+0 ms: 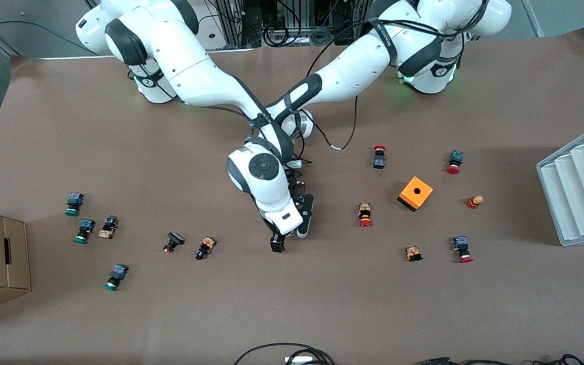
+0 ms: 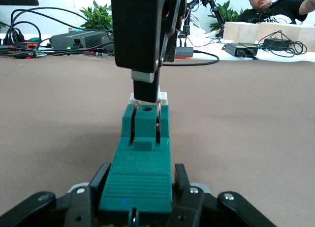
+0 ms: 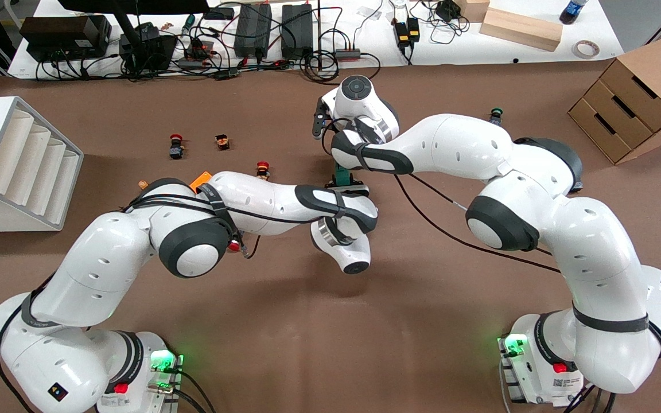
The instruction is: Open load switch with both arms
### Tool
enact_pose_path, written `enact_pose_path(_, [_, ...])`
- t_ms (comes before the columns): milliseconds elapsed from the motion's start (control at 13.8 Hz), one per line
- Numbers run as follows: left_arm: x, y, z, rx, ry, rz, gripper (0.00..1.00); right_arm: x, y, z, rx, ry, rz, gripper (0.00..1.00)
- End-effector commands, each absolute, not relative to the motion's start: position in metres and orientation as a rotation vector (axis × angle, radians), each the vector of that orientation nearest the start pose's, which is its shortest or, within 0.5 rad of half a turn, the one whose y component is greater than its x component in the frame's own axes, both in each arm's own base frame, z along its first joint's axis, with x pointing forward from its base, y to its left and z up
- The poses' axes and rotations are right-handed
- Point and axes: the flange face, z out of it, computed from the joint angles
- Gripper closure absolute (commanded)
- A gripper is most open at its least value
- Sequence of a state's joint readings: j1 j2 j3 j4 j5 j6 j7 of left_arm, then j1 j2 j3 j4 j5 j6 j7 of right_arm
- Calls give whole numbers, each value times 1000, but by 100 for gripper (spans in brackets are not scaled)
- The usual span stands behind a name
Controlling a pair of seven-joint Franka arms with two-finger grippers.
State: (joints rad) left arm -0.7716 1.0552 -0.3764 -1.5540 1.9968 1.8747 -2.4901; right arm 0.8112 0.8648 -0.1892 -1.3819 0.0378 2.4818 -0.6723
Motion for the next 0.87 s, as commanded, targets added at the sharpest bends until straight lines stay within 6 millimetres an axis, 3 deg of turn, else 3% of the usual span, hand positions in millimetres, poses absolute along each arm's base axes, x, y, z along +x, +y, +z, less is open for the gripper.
enact_pose_path(0, [358, -568, 29, -2593, -99, -1771, 41, 593, 464, 219, -2516, -2012, -371, 11])
enact_pose_path(800, [358, -569, 30, -2593, -100, -1773, 41, 584, 470, 199, -2516, -2018, -341, 11])
